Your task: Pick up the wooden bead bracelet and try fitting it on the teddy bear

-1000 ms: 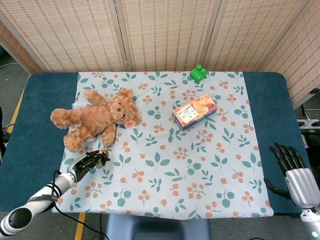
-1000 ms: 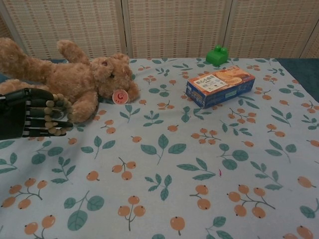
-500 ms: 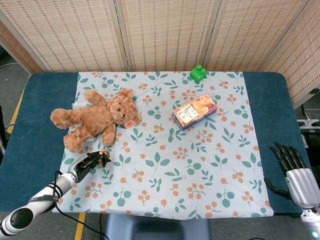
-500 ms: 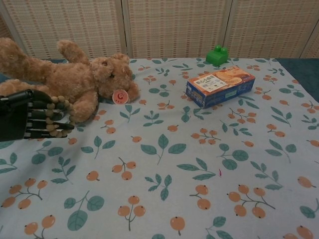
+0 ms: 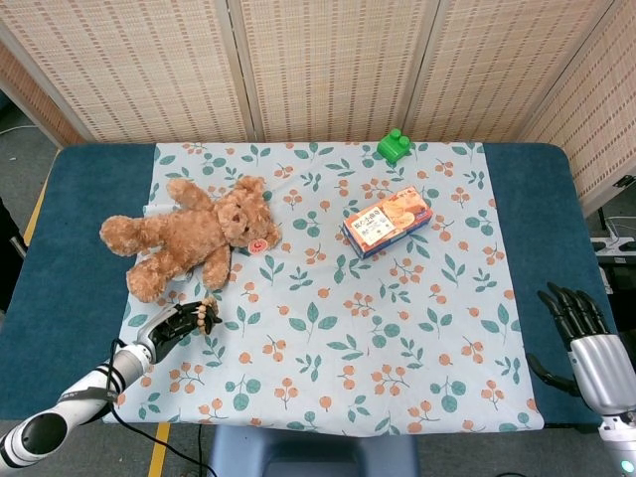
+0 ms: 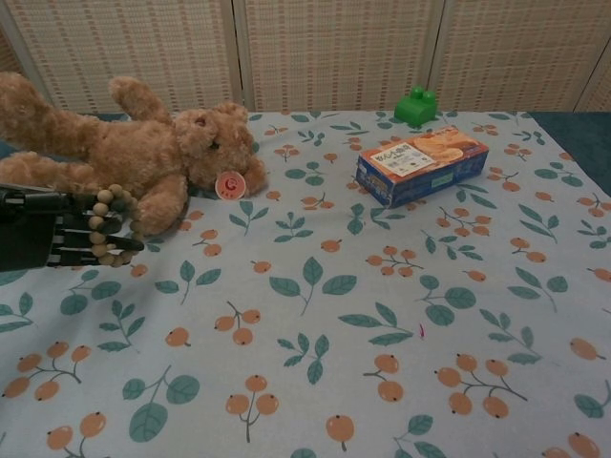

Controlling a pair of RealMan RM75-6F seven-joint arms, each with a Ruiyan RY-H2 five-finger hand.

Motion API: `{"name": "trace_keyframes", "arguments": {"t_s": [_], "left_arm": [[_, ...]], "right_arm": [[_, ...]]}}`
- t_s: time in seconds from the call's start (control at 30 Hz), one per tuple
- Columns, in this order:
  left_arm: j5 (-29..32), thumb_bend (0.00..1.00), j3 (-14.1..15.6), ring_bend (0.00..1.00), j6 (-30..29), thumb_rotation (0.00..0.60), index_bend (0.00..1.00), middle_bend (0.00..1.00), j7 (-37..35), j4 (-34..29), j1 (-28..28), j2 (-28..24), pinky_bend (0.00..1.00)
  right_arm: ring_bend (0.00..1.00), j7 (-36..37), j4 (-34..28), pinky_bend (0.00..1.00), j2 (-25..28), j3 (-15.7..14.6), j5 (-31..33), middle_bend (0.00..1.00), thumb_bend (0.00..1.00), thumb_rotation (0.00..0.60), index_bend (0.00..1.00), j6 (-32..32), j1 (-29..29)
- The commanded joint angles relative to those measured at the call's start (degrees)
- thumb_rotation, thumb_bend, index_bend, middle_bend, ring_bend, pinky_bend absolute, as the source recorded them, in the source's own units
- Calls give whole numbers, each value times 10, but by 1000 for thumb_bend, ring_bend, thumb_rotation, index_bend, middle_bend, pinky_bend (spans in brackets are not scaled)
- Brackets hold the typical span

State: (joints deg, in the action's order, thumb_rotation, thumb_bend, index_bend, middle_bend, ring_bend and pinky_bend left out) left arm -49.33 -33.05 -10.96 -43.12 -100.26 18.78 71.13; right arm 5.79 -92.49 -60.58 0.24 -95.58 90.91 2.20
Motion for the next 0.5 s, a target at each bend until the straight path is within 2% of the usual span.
{"name": "trace_keyframes", "arguments": {"t_s": [0.03,0.07,0.1,0.2,0.23,0.3,0.33,0.4,0.5], "left_arm": [[-5,947,-3,271,-4,578,489,625,-1,0,-4,4,49],[-6,877,-5,270,-8,557,483,620,-3,-1,-7,7,48],[-9,773,-6,270,-10,498,477,614,-3,-1,-9,8,48],[-12,610,-11,267,-12,330,477,612,-11,-3,-15,13,47],[-13,591,-13,267,-11,294,479,611,-12,-3,-17,14,46],[-16,561,-16,268,-8,171,485,611,-17,-2,-20,16,45],[-17,553,-18,268,-6,130,487,611,-18,-2,-21,16,45],[-19,540,-19,267,-1,87,489,611,-20,-1,-22,17,44],[-21,521,-21,267,5,61,496,614,-22,0,-22,17,44]], "right_arm": [[0,-1,0,0,0,0,0,0,238,543,0,-1,0],[0,-1,0,0,0,0,-1,0,238,544,0,-1,0],[0,-1,0,0,0,0,-1,0,238,543,0,-1,0],[0,-1,0,0,0,-1,0,0,238,543,0,-3,1],[0,-2,-1,0,0,-1,1,0,238,543,0,-4,1],[0,-2,-2,0,1,-1,1,0,238,543,0,-5,1],[0,-3,-2,0,1,-1,0,0,238,543,0,-5,1],[0,-4,-2,0,1,-2,0,0,238,543,0,-5,1],[0,-3,-2,0,1,-1,0,0,238,543,0,-4,0]]}}
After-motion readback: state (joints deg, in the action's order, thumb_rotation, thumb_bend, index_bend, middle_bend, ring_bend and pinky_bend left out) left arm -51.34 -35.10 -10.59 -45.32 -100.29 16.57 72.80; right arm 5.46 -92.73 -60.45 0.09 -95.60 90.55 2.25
